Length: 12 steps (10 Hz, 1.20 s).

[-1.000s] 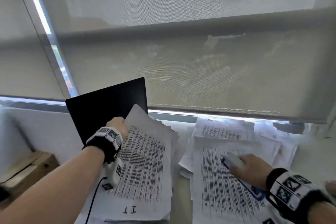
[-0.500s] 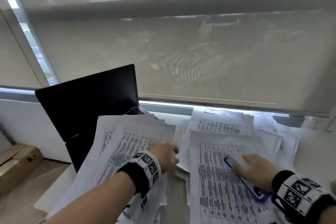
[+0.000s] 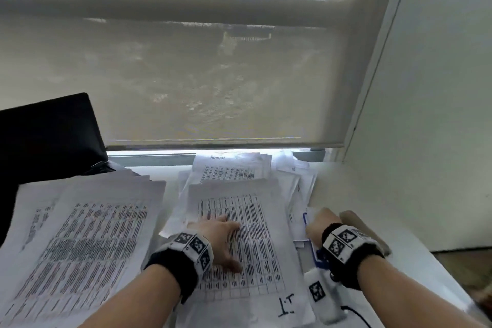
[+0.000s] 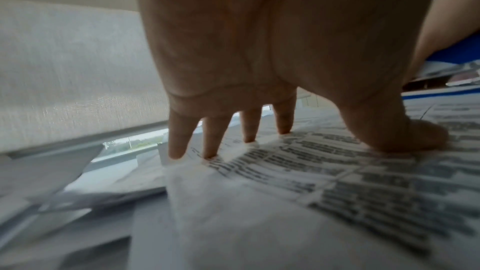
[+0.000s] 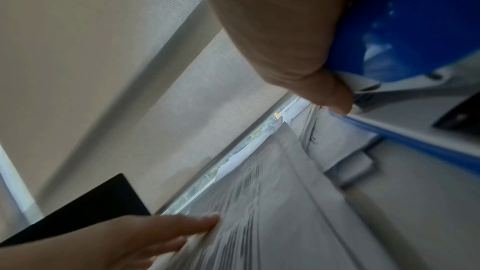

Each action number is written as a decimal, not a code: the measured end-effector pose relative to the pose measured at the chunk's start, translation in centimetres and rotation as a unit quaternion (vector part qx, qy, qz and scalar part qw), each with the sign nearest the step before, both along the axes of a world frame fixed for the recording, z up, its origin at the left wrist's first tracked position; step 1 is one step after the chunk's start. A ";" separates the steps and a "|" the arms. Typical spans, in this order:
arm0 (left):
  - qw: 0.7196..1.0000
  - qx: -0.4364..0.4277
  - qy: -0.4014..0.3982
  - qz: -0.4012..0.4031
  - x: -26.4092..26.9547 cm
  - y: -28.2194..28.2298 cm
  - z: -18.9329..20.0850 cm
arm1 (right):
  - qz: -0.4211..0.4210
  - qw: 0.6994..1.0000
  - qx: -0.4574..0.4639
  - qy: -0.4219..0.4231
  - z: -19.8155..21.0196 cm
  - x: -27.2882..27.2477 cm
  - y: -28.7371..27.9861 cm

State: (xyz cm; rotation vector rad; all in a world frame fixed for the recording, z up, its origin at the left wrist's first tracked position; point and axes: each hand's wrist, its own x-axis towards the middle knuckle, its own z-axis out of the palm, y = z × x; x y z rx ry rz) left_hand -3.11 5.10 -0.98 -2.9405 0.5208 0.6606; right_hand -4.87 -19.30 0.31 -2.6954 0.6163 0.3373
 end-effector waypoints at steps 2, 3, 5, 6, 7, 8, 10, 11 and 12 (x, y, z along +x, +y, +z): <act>0.999 -0.039 0.016 0.001 0.3 0.6 -0.8 | -0.017 0.999 -0.008 -0.044 0.2 5.1 -0.1; 0.998 -0.055 0.008 0.006 0.5 1.0 -1.3 | -0.042 0.997 -0.048 -0.048 0.7 6.5 -0.5; 0.999 -0.044 0.021 0.010 0.1 0.9 -0.6 | -0.039 0.993 -0.112 -0.024 1.6 3.4 -4.3; 1.000 -0.021 0.012 -0.002 -1.0 0.6 0.0 | 0.001 0.990 -0.139 0.010 0.6 0.3 -6.6; 1.000 0.002 0.010 -0.015 -3.4 -0.3 1.1 | -0.010 0.993 -0.115 0.008 -0.4 -2.5 -7.5; 0.999 0.014 0.004 -0.038 -5.8 -1.2 1.4 | -0.062 0.997 -0.001 -0.045 -2.8 -2.6 -10.1; 0.995 -0.088 -0.045 0.029 -6.3 0.1 1.3 | -0.053 0.950 0.078 -0.298 4.1 -5.6 -6.1; 0.987 -0.099 -0.058 0.110 -4.6 1.3 1.5 | 0.083 0.948 0.118 -0.283 6.7 -6.4 -2.3; 0.969 -0.146 -0.049 0.195 -1.9 2.6 2.2 | 0.223 0.958 0.098 -0.153 5.5 -6.2 1.8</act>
